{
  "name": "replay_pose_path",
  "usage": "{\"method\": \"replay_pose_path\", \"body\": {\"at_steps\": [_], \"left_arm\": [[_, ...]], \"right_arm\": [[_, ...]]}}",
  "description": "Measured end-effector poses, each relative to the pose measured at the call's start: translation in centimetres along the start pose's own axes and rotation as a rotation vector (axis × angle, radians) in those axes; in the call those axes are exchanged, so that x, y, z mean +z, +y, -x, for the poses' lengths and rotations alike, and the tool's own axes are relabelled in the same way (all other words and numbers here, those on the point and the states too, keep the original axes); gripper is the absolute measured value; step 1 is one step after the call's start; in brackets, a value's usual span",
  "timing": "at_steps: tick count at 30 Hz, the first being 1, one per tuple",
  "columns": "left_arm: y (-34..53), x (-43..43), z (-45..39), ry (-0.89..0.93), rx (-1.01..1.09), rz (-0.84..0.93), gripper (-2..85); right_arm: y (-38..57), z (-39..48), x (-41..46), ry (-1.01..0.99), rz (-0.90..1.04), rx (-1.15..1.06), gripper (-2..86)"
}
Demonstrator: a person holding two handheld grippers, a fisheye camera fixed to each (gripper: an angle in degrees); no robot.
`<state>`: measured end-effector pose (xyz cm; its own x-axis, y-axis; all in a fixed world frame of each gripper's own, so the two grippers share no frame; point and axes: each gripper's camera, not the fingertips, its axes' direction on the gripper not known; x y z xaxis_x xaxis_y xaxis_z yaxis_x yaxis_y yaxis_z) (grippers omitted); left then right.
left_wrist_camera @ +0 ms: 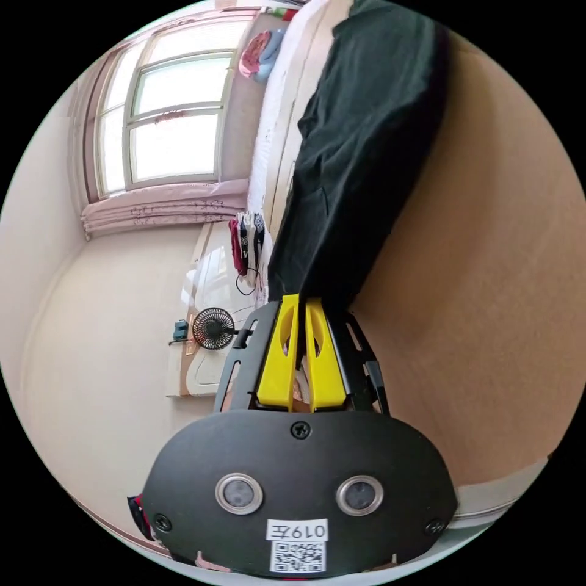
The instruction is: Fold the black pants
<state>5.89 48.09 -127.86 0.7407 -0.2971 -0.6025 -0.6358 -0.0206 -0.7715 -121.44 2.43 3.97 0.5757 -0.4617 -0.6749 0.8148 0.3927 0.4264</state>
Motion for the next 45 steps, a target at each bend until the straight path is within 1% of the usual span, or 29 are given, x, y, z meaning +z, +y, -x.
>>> {"method": "replay_pose_path", "body": {"at_steps": [1, 2, 4, 5, 7, 10, 13, 16, 19, 21, 23, 25, 27, 29, 33, 36, 39, 41, 45], "left_arm": [[0.1, 0.1, -0.2, 0.016, 0.019, 0.003, 1.4], [0.2, 0.4, -1.3, 0.045, 0.081, 0.008, 1.4], [0.6, 0.2, -2.9, -0.035, 0.136, 0.0, 1.7], [0.9, 0.0, -3.5, -0.074, 0.137, -0.007, 1.9], [1.5, -0.2, -3.5, -0.058, 0.117, -0.021, 2.7], [2.8, 0.1, -2.9, -0.014, 0.103, 0.002, 4.9], [4.2, 1.3, -2.7, -0.056, 0.139, 0.047, 5.9], [5.4, 2.9, -2.7, -0.06, 0.184, 0.069, 4.0], [5.8, 2.9, -1.9, -0.092, 0.178, 0.04, 2.1], [5.7, 2.4, -0.7, -0.189, 0.156, 0.009, 1.3], [5.5, 2.4, -0.4, -0.217, 0.149, 0.004, 1.0], [5.6, 3.3, -1.6, -0.151, 0.224, 0.029, 0.8], [6.1, 3.7, -4.5, -0.163, 0.345, 0.046, 0.7], [6.5, 3.5, -5.6, -0.121, 0.389, 0.059, 0.6], [7.1, 2.9, -5.6, -0.114, 0.361, 0.067, 0.6], [7.5, 2.6, -6.3, -0.144, 0.373, 0.074, 0.6], [8.2, 2.3, -6.5, -0.152, 0.353, 0.072, 0.8], [8.7, 2.1, -6.7, -0.155, 0.345, 0.068, 1.0], [9.8, 1.5, -7.0, -0.166, 0.333, 0.067, 1.3]], "right_arm": [[-0.3, -0.1, 0.1, -0.002, 0.001, 0.002, -0.7], [-0.6, -0.2, 0.2, -0.004, 0.003, 0.003, -0.7], [-1.1, -0.3, 0.4, -0.005, 0.005, 0.005, -0.7], [-1.5, -0.4, 0.5, -0.006, 0.006, 0.006, -0.7], [-2.0, -0.4, 0.7, -0.001, 0.009, 0.007, -0.7], [-2.9, -0.3, 1.1, 0.018, 0.013, -0.006, -0.7], [-3.8, -0.6, 1.5, 0.015, 0.02, -0.012, -0.7], [-4.8, -0.9, 1.9, 0.011, 0.027, -0.013, -0.7], [-5.8, -1.0, 2.4, 0.02, 0.034, -0.014, -0.7], [-6.5, -1.1, 2.7, 0.029, 0.041, -0.018, -0.7], [-7.3, -1.2, 3.2, 0.04, 0.048, -0.025, -0.8], [-8.0, -1.3, 3.5, 0.042, 0.051, -0.028, -0.7], [-8.6, -1.5, 3.9, 0.042, 0.054, -0.029, -0.8], [-9.4, -1.7, 4.4, 0.048, 0.059, -0.038, -0.8], [-10.6, -1.7, 5.1, 0.079, 0.075, -0.102, -0.7], [-11.5, -2.5, 5.2, 0.066, 0.094, -0.117, -0.7], [-12.0, -5.1, 3.9, -0.001, 0.054, -0.068, -0.8], [-12.9, -8.4, 2.6, -0.03, -0.037, 0.005, -0.9], [-16.2, -13.6, 2.8, -0.12, -0.165, 0.082, -1.0]]}}
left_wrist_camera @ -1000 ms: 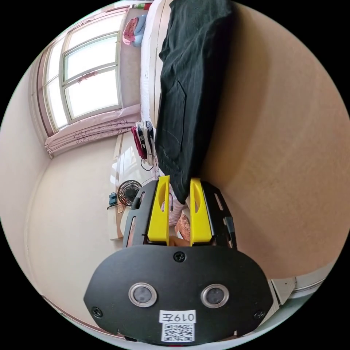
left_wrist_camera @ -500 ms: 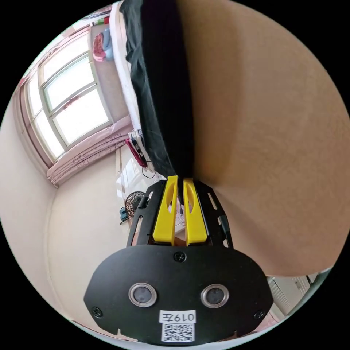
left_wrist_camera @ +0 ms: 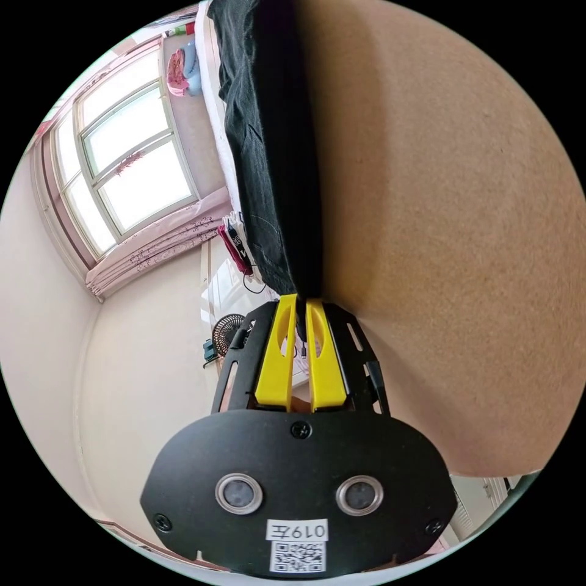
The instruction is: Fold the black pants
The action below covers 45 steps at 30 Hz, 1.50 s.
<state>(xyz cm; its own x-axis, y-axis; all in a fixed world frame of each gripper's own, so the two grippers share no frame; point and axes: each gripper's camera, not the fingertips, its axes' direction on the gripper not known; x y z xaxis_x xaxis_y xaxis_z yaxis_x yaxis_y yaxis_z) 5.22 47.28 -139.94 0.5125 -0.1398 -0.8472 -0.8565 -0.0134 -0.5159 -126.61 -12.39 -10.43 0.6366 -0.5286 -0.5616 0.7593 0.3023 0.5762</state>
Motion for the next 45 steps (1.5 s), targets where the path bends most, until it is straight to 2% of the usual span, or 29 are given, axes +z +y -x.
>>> {"method": "replay_pose_path", "body": {"at_steps": [6, 15, 18, 20, 22, 23, 27, 31, 37, 40, 45], "left_arm": [[1.6, -0.7, -0.3, 0.013, -0.042, 0.0, 1.1], [3.9, -1.8, 0.0, 0.049, -0.14, -0.003, 0.5], [4.7, -2.4, 0.4, 0.031, -0.201, 0.015, 0.4], [5.2, -2.8, 0.9, 0.014, -0.241, 0.013, 0.4], [5.8, -3.1, 1.5, 0.021, -0.272, -0.001, 0.4], [6.2, -3.3, 1.9, 0.026, -0.294, -0.012, 0.4], [6.7, -4.0, 2.4, -0.008, -0.323, -0.039, 0.5], [6.9, -4.6, 2.3, -0.026, -0.327, -0.054, 0.6], [7.5, -5.9, 1.6, -0.074, -0.266, -0.112, 0.7], [7.9, -5.9, 0.7, -0.09, -0.208, -0.151, 0.7], [7.3, -5.8, 0.2, -0.15, -0.12, -0.185, 0.5]], "right_arm": [[-8.9, -4.7, 5.6, -0.078, -0.125, 0.058, -1.0], [-27.1, -2.1, 15.3, -0.304, -0.212, -0.04, -1.0], [-32.4, -0.7, 19.8, -0.461, -0.158, -0.067, -0.9], [-34.9, -0.1, 22.0, -0.688, -0.111, -0.092, -0.8], [-34.9, 0.7, 21.4, -0.892, -0.168, -0.163, -0.5], [-34.4, 1.6, 20.5, -0.92, -0.206, -0.189, 0.1], [-31.6, 5.7, 16.9, -0.76, -0.247, -0.23, 6.4], [-30.0, 13.1, 15.8, -0.51, -0.128, -0.313, 12.5], [-29.3, 20.5, 17.6, -0.209, -0.048, -0.318, 7.3], [-29.8, 21.8, 17.7, -0.19, -0.026, -0.284, 1.8], [-31.3, 22.7, 17.0, -0.215, -0.039, -0.24, -0.4]]}}
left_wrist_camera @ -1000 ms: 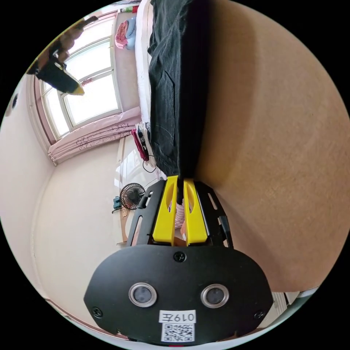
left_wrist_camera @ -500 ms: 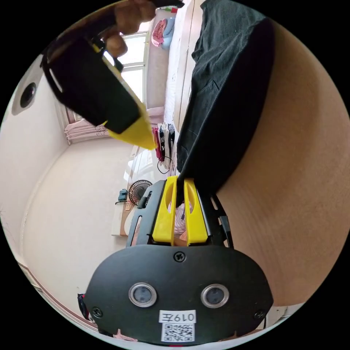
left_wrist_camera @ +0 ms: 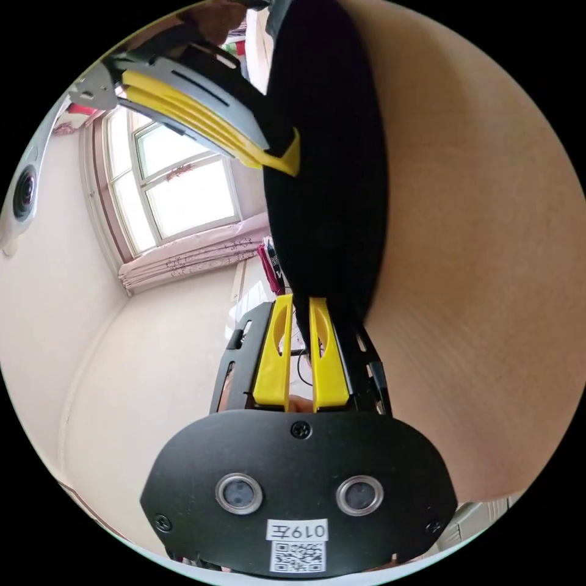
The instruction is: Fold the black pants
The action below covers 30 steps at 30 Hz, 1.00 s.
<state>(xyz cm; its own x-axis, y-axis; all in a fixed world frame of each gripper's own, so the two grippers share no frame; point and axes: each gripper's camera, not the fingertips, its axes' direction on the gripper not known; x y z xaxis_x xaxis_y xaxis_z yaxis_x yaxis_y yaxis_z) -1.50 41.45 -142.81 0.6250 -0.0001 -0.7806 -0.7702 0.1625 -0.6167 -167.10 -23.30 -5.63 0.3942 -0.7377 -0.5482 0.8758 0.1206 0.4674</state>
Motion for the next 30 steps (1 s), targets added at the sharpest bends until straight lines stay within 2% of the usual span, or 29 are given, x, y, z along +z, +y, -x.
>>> {"method": "replay_pose_path", "body": {"at_steps": [4, 6, 8, 10, 12, 14, 18, 24, 30], "left_arm": [[-1.6, 0.8, 2.6, -0.012, -0.045, 0.017, 0.5], [-2.9, 1.2, 5.2, -0.115, -0.152, 0.018, 0.4], [-3.6, 1.0, 6.8, -0.259, -0.27, 0.02, 0.4], [-4.0, 0.9, 6.0, -0.263, -0.252, 0.003, 0.4], [-4.1, 1.6, 1.7, -0.076, -0.028, -0.016, 0.5], [-3.9, 1.3, -1.0, 0.025, 0.088, -0.033, 0.5], [-4.3, 1.5, -2.4, 0.172, 0.136, -0.035, 0.5], [-6.0, 3.2, -3.6, 0.157, 0.231, -0.022, 0.5], [-6.7, 5.1, -5.7, 0.104, 0.247, 0.001, 0.4]], "right_arm": [[-0.8, 1.5, -0.6, 0.166, -0.041, 0.032, -0.8], [-0.9, 2.2, -1.2, 0.299, -0.072, 0.061, -0.8], [-1.0, 4.1, -2.8, 0.541, -0.169, 0.097, -0.9], [-1.3, 6.5, -2.6, 0.639, -0.198, 0.044, -0.9], [-1.7, 9.3, -0.4, 0.553, -0.121, -0.094, -0.9], [-2.0, 11.6, 1.8, 0.338, -0.052, -0.145, -0.9], [-3.2, 12.8, 3.1, 0.185, 0.002, -0.11, -0.9], [-4.4, 15.5, 4.3, 0.163, 0.038, -0.146, -0.9], [-4.6, 19.4, 5.2, 0.283, 0.017, -0.191, -0.8]]}}
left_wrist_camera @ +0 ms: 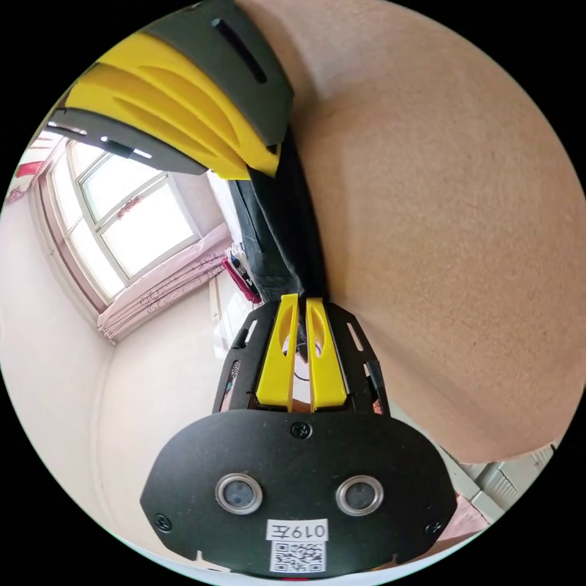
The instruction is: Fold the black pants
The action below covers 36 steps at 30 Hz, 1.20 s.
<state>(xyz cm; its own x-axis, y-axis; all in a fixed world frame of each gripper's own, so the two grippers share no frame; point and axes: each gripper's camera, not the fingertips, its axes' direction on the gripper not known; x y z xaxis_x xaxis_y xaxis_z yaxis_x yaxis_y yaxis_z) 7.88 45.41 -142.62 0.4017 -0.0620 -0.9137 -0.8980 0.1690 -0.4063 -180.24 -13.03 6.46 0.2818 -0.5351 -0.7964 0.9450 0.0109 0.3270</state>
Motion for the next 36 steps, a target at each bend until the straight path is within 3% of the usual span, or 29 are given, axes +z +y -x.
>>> {"method": "replay_pose_path", "body": {"at_steps": [2, 11, 17, 23, 31, 36], "left_arm": [[-0.1, 0.8, -1.0, -0.055, 0.015, -0.002, 0.4], [0.9, 6.8, -1.9, 0.05, -0.146, -0.035, 0.8], [2.4, 11.8, -3.7, 0.057, -0.144, -0.032, 0.6], [7.7, 17.9, -1.6, 0.286, -0.439, -0.131, 0.6], [12.2, 28.8, -4.9, 0.511, -0.651, -0.212, 0.6], [20.0, 37.1, -6.5, 0.726, -1.014, -0.274, 0.7]], "right_arm": [[-0.3, 1.1, 0.0, 0.036, -0.001, -0.017, -0.6], [-1.2, 2.1, 0.5, 0.002, 0.006, -0.051, -0.2], [-1.4, 2.6, 1.2, 0.042, 0.015, -0.057, -0.3], [-0.1, -2.5, 2.3, -0.239, -0.029, 0.186, -0.7], [0.4, -4.3, 4.1, -0.28, -0.015, 0.219, -0.6], [1.6, -7.6, 6.1, -0.446, -0.029, 0.356, -0.6]]}}
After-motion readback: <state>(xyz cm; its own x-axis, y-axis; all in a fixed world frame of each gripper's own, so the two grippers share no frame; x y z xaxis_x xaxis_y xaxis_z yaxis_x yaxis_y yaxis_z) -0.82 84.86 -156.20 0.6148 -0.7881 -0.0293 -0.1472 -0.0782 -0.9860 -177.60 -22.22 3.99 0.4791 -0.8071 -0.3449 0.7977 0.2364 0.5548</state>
